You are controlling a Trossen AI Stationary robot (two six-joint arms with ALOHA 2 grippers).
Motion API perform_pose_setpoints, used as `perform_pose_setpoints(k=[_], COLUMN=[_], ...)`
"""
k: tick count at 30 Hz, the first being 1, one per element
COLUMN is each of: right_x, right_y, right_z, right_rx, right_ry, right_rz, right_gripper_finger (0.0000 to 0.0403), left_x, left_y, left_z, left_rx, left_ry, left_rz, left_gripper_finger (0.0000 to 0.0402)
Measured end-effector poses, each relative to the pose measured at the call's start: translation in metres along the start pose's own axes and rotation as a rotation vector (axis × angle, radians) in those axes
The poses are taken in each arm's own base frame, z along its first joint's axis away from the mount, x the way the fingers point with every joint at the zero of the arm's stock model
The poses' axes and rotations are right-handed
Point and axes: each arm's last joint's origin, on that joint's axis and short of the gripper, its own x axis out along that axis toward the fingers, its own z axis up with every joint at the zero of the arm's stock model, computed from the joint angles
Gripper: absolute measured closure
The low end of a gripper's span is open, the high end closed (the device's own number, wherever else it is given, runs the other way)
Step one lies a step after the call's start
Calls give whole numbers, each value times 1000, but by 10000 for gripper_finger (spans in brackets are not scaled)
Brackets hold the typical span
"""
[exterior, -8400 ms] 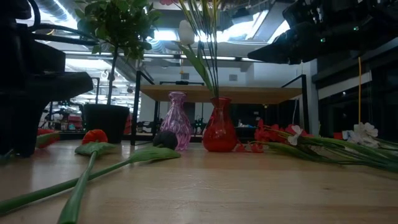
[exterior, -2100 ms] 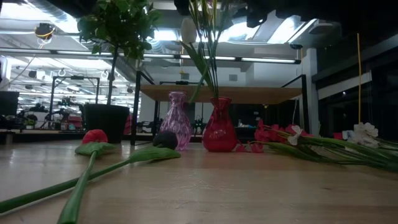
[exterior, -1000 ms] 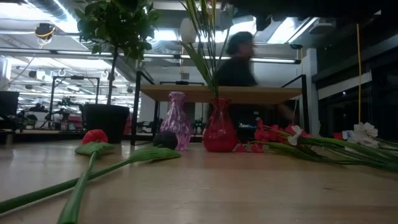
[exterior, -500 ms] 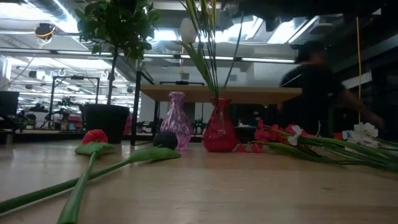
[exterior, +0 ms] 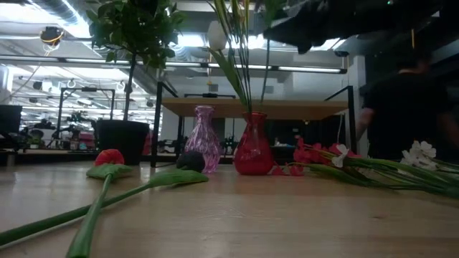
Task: Pick and place flowers into a vace then onto a shelf
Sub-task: Put the red flower into the red vase
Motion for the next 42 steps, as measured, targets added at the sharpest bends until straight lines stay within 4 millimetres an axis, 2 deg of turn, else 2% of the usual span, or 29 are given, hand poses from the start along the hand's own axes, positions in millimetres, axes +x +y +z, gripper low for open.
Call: perform_pose_setpoints(k=[13, 30, 42], right_x=[13, 3, 18], right_y=[2, 5, 8], right_z=[-14, -33, -49], right_rx=[24, 22, 4], right_ry=[40, -42, -36], right_rz=[6, 15, 19], right_gripper_finger=[403, 403, 395], left_x=[-1, -4, 1], left_y=[-2, -5, 2], left_z=[0, 0, 0], left_rx=[3, 6, 10], left_ry=[0, -4, 0], left_rz=[-5, 6, 27], left_gripper_finger=[400, 400, 398])
